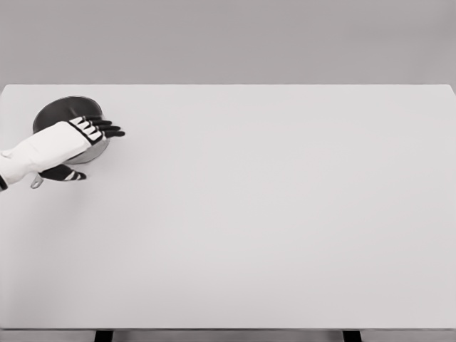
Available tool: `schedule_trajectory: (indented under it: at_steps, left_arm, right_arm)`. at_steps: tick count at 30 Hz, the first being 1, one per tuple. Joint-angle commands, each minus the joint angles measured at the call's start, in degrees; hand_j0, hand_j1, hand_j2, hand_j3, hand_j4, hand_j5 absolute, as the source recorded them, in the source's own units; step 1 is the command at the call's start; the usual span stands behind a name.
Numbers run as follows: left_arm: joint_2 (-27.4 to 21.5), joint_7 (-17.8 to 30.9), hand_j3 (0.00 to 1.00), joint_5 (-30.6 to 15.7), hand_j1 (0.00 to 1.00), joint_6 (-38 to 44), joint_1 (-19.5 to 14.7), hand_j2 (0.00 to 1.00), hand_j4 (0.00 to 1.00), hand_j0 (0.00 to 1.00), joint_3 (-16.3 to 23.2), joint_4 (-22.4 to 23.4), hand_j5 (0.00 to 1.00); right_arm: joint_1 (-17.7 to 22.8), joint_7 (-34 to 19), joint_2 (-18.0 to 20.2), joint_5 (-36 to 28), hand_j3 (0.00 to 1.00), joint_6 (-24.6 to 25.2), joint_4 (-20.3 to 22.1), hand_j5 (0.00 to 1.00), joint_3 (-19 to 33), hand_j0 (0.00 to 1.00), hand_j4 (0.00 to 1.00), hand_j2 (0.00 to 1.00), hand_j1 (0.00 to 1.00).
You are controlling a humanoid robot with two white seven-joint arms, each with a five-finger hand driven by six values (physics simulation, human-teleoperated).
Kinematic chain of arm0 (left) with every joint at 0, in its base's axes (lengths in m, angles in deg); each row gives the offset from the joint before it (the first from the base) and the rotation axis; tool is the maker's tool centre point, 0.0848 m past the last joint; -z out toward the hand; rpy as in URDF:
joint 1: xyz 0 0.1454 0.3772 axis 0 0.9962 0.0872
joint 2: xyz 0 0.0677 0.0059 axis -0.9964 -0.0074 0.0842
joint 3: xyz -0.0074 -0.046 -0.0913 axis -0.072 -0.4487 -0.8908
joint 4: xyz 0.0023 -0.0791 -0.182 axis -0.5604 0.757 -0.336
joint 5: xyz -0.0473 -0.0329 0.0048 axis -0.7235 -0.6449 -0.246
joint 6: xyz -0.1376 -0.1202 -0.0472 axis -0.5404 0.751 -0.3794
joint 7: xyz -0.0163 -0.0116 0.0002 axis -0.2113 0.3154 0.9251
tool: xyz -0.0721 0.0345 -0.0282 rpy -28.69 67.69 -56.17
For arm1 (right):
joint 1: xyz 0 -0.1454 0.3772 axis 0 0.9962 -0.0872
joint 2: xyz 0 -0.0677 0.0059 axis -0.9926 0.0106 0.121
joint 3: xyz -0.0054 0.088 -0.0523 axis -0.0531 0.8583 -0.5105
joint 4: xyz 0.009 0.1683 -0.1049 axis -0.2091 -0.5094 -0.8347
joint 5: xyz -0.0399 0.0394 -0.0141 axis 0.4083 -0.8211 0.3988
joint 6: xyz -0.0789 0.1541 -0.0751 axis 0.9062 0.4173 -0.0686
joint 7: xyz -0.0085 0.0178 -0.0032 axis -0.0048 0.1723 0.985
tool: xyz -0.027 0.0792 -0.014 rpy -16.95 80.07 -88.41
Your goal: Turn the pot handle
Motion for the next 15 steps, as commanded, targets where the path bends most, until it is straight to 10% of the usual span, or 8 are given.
schedule_trajectory:
  at_steps: [1,15]
  left_arm:
    - [0.0,0.0,1.0,-0.4,1.0,0.0,0.0,1.0,1.0,1.0,-0.8,0.6,1.0]
    - [-0.3,0.0,1.0,0.1,1.0,0.0,0.0,1.0,1.0,1.0,-3.7,3.1,1.0]
  right_arm:
    - [0.0,0.0,0.0,0.0,1.0,0.0,0.0,1.0,0.0,1.0,1.0,1.0,1.0]
    - [0.1,0.0,0.0,0.0,1.0,0.0,-0.1,1.0,-0.2,1.0,1.0,1.0,1.0]
